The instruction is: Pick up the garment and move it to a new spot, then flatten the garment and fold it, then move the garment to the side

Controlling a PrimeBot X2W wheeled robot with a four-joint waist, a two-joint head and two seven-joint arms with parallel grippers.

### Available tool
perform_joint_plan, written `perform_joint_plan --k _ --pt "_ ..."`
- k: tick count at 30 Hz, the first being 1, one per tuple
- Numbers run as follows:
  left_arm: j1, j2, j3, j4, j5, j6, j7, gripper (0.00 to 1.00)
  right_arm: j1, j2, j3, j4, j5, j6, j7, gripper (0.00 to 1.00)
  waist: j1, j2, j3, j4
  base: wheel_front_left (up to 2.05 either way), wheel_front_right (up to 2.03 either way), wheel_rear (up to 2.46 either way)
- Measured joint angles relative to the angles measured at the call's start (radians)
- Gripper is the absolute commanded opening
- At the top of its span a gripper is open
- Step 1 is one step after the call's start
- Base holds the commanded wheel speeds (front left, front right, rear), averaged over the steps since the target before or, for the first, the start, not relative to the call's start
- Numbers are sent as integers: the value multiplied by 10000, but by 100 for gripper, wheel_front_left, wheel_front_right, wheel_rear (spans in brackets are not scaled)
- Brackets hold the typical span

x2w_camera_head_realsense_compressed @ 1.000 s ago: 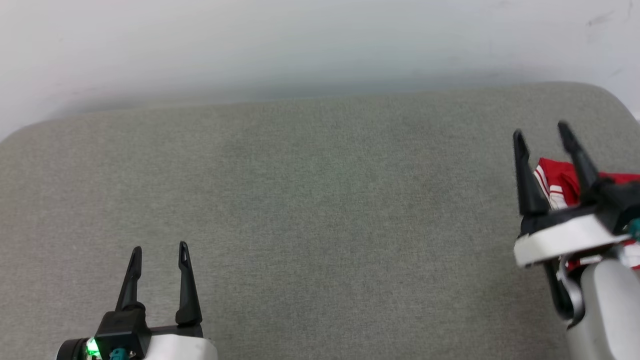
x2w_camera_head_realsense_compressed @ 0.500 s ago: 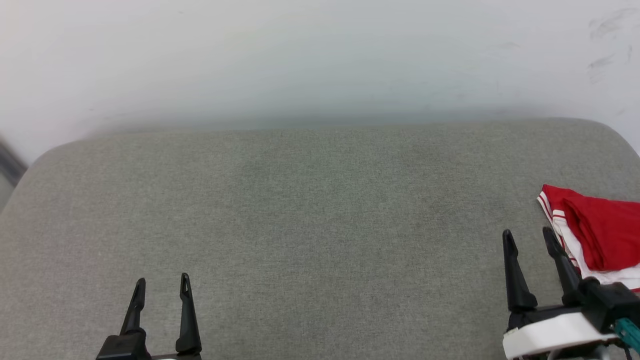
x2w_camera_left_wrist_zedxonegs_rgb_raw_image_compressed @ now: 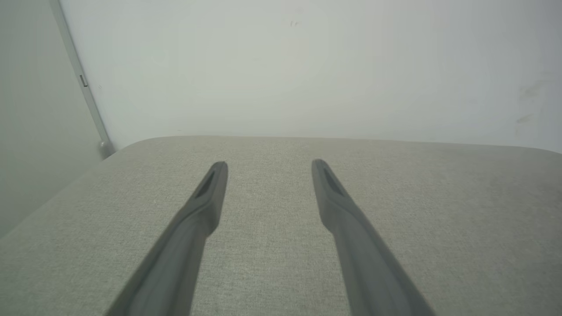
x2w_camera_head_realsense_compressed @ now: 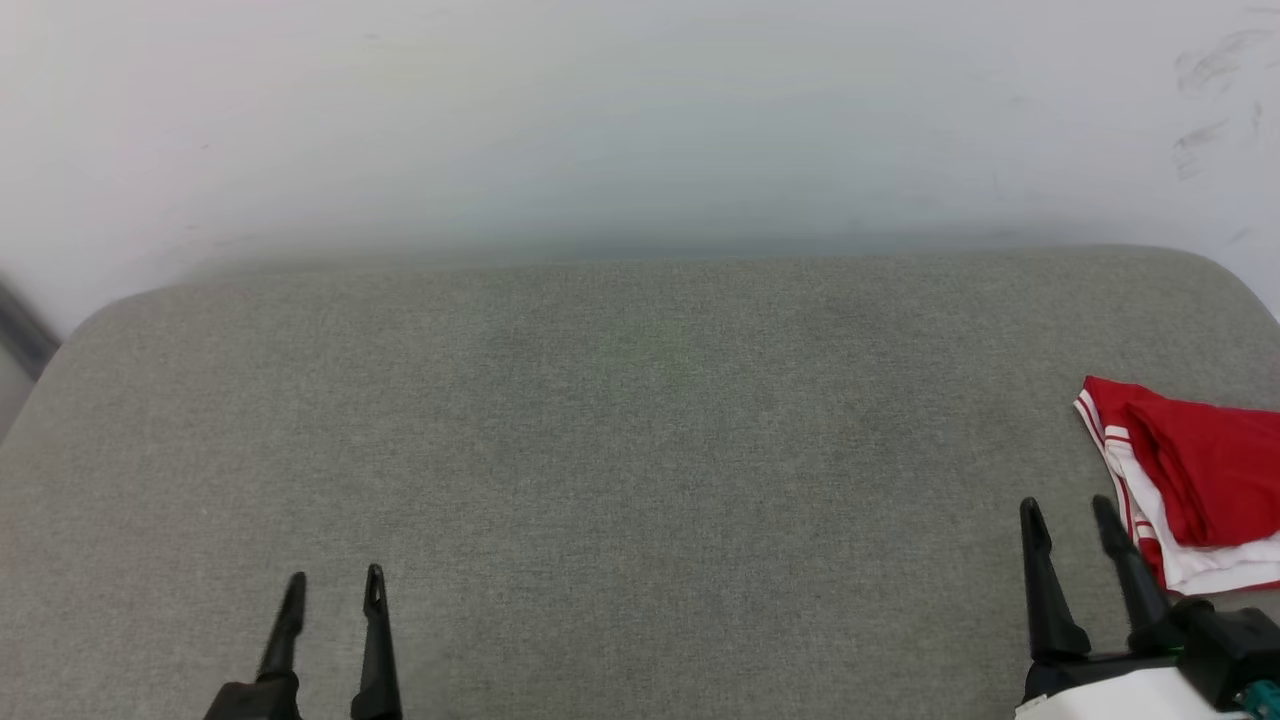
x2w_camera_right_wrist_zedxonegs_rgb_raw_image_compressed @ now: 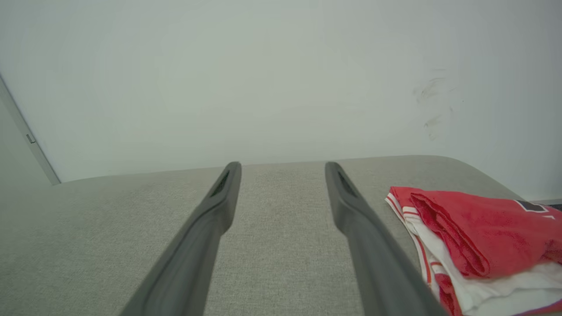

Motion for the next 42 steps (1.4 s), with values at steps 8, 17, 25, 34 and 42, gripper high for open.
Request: perform_joint_plan --k 8,17,25,34,42 --pt "54 -12 -42 474 -780 -29 142 0 139 0 29 483 696 0 178 0 0 0 11 -2 0 0 0" --pt "-226 69 -44 802 -2673 -272 481 0 22 -19 27 673 2497 0 543 0 0 0 35 -4 0 0 0" --pt "-540 138 -42 1087 -4171 -468 761 0 -197 -50 17 825 3898 0 853 0 1 0 55 -7 0 0 0" --pt "-870 211 -33 1348 -5680 -642 1034 0 -413 -81 -6 978 5352 0 1162 0 1 0 79 -9 0 0 0" --pt "-1111 265 0 1524 -6893 -780 1298 0 -594 -104 -36 1106 6500 -2 1436 0 2 0 99 -11 0 0 0"
